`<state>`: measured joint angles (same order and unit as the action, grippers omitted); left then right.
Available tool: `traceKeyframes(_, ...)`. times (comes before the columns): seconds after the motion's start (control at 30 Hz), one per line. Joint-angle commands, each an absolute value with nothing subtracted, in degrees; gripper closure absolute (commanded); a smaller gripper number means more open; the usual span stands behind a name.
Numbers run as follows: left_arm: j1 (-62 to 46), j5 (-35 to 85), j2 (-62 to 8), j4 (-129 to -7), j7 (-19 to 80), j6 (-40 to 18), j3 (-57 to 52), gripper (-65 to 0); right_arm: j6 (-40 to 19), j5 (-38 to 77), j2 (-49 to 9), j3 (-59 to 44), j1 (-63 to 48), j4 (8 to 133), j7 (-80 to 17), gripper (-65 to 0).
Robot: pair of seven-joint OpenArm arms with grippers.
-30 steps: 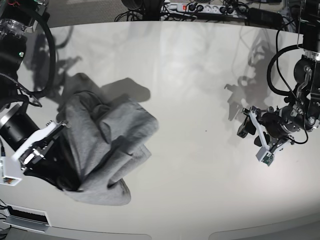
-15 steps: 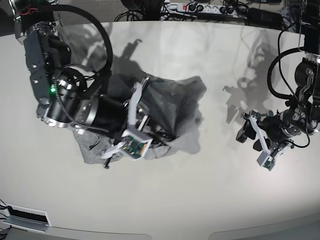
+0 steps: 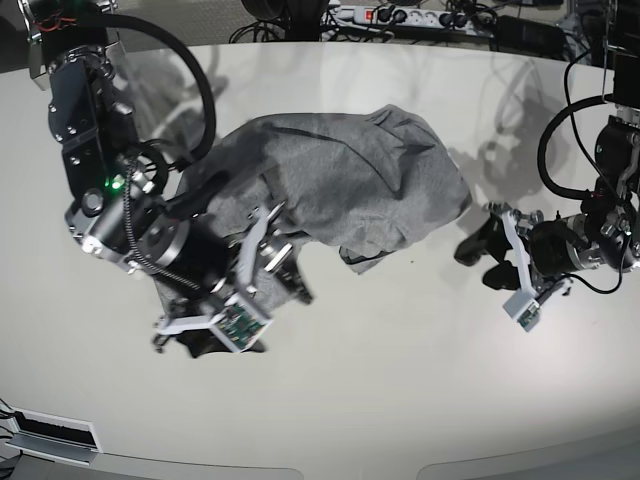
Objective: Layout the t-shirt on the table in an organized manner, then fold the t-shirt properly
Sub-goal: 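Grasp opposite ends of the shirt with both grippers and stretch it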
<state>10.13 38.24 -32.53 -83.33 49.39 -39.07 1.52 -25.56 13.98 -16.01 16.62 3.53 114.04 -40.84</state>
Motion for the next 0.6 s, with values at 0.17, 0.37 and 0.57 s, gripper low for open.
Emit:
traceKeyframes(0.17,10.1,43.9,-33.1,-84.3,50.5,-40.0,1.2,-37.1,-28.8,21.1,-16.4,9.5,3.8,114.7,-47.7,-41.9)
traceKeyframes(0.37,10.0,32.9,-29.8,-81.2,43.7,-40.0,6.3,-37.1,-28.3,20.8,-15.9,9.1,3.5,103.5,-39.2,-41.8)
traceKeyframes(0.57,10.2,17.0,-28.6,-77.4,31.1,-36.1,18.1,-37.0,-27.1,19.8,-15.9,9.1,7.8,88.6,-37.1,-41.8)
